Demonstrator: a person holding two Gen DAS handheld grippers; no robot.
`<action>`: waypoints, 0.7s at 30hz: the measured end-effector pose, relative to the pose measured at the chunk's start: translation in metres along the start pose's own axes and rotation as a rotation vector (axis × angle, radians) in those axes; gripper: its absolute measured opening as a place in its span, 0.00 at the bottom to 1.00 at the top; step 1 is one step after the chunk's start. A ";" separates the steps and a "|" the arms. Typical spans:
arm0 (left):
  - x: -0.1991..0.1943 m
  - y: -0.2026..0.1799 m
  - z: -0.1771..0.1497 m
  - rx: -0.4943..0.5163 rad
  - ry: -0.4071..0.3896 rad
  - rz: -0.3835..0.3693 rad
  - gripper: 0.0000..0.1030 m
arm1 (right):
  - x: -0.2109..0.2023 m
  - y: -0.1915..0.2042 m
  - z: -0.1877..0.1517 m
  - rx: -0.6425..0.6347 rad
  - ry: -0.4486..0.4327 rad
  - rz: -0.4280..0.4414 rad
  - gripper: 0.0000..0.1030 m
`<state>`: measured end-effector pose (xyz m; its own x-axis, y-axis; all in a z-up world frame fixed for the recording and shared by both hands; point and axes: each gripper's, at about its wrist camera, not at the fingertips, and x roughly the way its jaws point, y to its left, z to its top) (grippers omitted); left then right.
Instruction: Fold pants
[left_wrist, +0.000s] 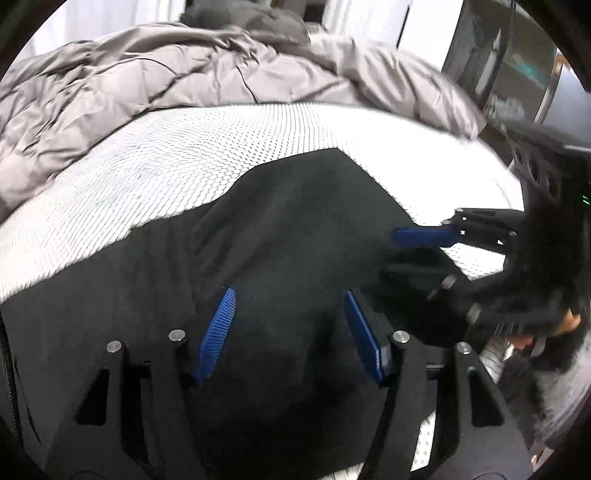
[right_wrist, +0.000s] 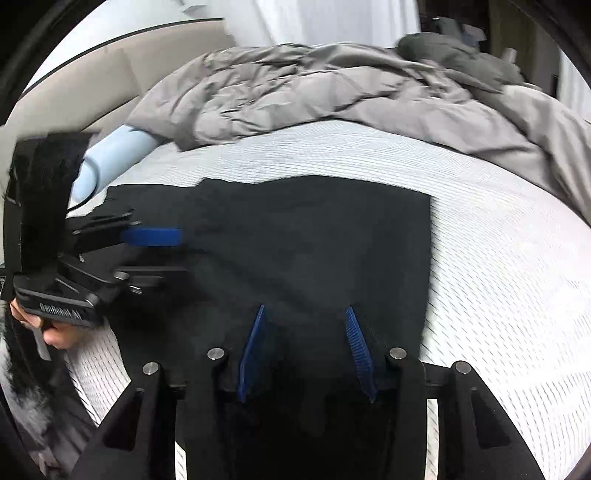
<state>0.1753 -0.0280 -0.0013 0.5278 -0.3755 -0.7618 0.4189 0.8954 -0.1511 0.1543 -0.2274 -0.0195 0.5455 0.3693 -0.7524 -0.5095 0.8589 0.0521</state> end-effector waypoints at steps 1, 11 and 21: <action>0.015 0.002 0.006 0.016 0.041 0.016 0.57 | 0.010 0.003 0.006 -0.009 0.010 -0.002 0.45; 0.015 0.045 -0.006 -0.057 0.033 -0.087 0.46 | 0.033 -0.016 0.000 -0.056 0.118 -0.222 0.44; 0.037 0.049 0.020 -0.081 0.042 -0.001 0.42 | 0.050 0.007 0.032 -0.055 0.041 -0.096 0.45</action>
<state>0.2302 -0.0022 -0.0243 0.4951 -0.3677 -0.7872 0.3571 0.9121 -0.2014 0.1995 -0.1912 -0.0355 0.5664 0.2700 -0.7787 -0.4927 0.8683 -0.0573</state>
